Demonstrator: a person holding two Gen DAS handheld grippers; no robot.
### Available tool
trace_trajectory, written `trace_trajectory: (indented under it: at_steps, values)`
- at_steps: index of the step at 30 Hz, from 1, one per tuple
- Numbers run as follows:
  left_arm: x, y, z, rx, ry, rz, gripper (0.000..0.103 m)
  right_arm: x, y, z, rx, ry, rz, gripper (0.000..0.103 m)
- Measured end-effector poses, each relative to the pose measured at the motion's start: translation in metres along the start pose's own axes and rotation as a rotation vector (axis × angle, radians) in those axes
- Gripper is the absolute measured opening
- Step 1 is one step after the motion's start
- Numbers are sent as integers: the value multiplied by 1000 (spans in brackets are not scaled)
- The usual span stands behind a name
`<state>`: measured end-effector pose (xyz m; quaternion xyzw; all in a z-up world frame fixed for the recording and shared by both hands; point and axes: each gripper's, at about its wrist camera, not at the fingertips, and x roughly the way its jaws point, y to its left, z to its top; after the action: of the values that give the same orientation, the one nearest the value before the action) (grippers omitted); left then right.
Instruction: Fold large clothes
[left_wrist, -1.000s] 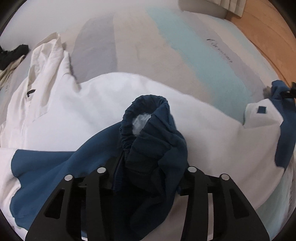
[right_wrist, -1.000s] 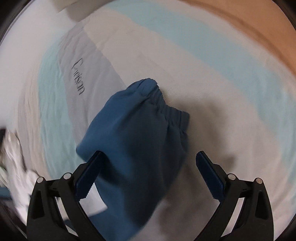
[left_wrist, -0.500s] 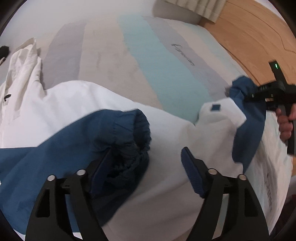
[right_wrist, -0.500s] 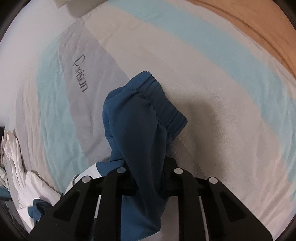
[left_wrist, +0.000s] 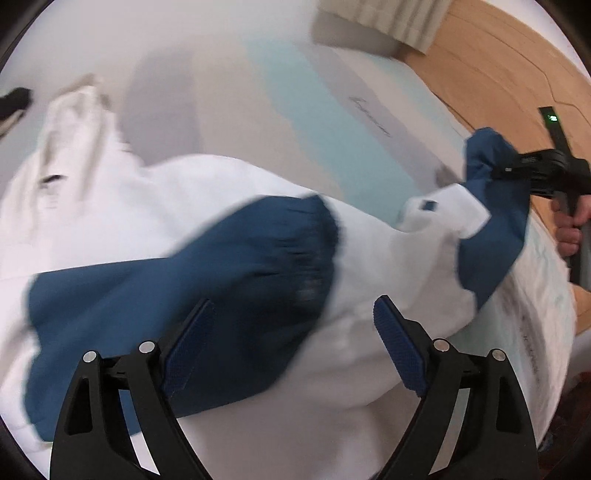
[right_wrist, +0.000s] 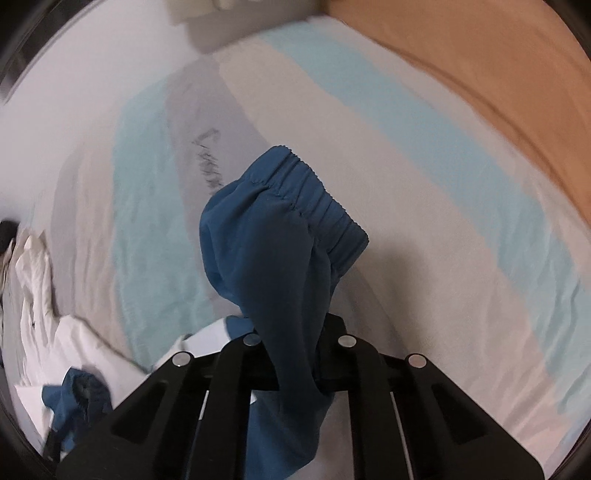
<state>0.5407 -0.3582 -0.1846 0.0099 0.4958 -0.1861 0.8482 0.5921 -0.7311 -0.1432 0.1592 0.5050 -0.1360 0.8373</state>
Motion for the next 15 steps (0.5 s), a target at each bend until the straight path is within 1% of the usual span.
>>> trace_trajectory:
  at_steps: [2, 5, 7, 10, 13, 15]
  values:
    - [-8, 20, -6, -6, -16, 54, 86, -15, 20, -3, -43, -28, 7, 8]
    - [-20, 52, -16, 8, -47, 188, 86, -34, 54, -10, -92, -57, 28, 8]
    - [-23, 85, -25, -9, -25, 249, 86, -45, 86, -17, -121, -69, 53, 8]
    - [-30, 132, -41, -88, 15, 290, 86, -56, 131, -30, -161, -76, 93, 8]
    - [-44, 172, -55, -134, 13, 338, 86, -59, 185, -42, -207, -75, 139, 8]
    - [-54, 190, -60, -156, 0, 345, 86, -60, 222, -55, -238, -71, 163, 8]
